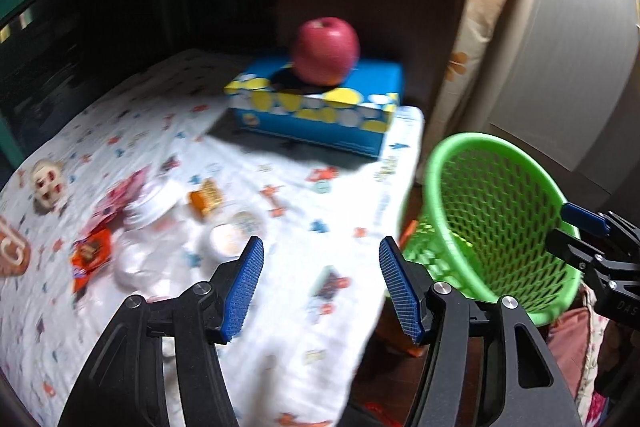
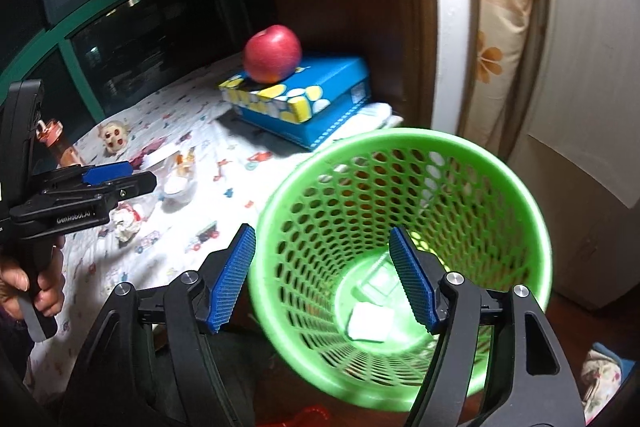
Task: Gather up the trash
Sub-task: 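Grasp the crumpled tissue with the left tool while the right tool grasps the yogurt cup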
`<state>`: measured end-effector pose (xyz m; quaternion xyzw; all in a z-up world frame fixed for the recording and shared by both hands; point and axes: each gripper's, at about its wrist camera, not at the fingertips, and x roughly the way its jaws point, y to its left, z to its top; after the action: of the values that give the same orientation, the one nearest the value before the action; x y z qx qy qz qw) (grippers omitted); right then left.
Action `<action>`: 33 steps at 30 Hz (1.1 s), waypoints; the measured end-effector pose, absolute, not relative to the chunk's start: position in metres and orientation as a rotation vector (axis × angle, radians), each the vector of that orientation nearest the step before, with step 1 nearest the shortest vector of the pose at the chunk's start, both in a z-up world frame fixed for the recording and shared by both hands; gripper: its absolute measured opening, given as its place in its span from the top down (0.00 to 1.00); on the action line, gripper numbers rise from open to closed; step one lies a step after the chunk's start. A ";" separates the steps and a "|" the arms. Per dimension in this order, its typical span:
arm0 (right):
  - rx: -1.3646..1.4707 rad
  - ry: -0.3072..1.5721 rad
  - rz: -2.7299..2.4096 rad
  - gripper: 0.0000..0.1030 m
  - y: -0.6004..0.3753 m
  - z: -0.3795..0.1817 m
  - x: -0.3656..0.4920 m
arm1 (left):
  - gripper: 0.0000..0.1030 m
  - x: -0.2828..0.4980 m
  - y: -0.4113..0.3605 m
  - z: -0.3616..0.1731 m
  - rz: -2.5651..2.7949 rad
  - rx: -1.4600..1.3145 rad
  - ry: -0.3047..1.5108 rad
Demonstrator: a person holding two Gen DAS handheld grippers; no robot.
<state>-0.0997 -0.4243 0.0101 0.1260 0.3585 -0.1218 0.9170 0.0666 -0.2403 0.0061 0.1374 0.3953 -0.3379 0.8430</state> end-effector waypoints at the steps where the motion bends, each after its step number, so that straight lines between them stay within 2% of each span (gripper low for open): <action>1: 0.254 0.738 -0.240 0.33 -0.420 0.010 -0.095 | 0.44 0.072 -0.230 0.006 -0.690 0.281 0.838; 13: 0.209 0.753 -0.115 0.29 -0.365 0.010 -0.048 | 0.43 0.103 -0.130 -0.038 -0.504 0.211 0.907; 24: 0.189 0.796 -0.060 0.29 -0.340 -0.003 -0.016 | 0.43 0.115 -0.127 -0.076 -0.472 0.223 0.945; 29: 0.190 0.814 -0.048 0.29 -0.338 -0.011 -0.004 | 0.50 0.121 -0.133 -0.084 -0.455 0.235 0.946; 32: 0.189 0.826 -0.041 0.29 -0.337 -0.015 0.003 | 0.59 0.123 -0.135 -0.085 -0.463 0.226 0.942; 33: 0.190 0.830 -0.038 0.29 -0.337 -0.017 0.006 | 0.65 0.122 -0.135 -0.084 -0.470 0.226 0.936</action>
<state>0.0062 -0.3367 -0.0166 0.0923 0.4027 -0.0183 0.9105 0.1219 -0.1350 -0.0845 0.1076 0.4461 -0.2240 0.8598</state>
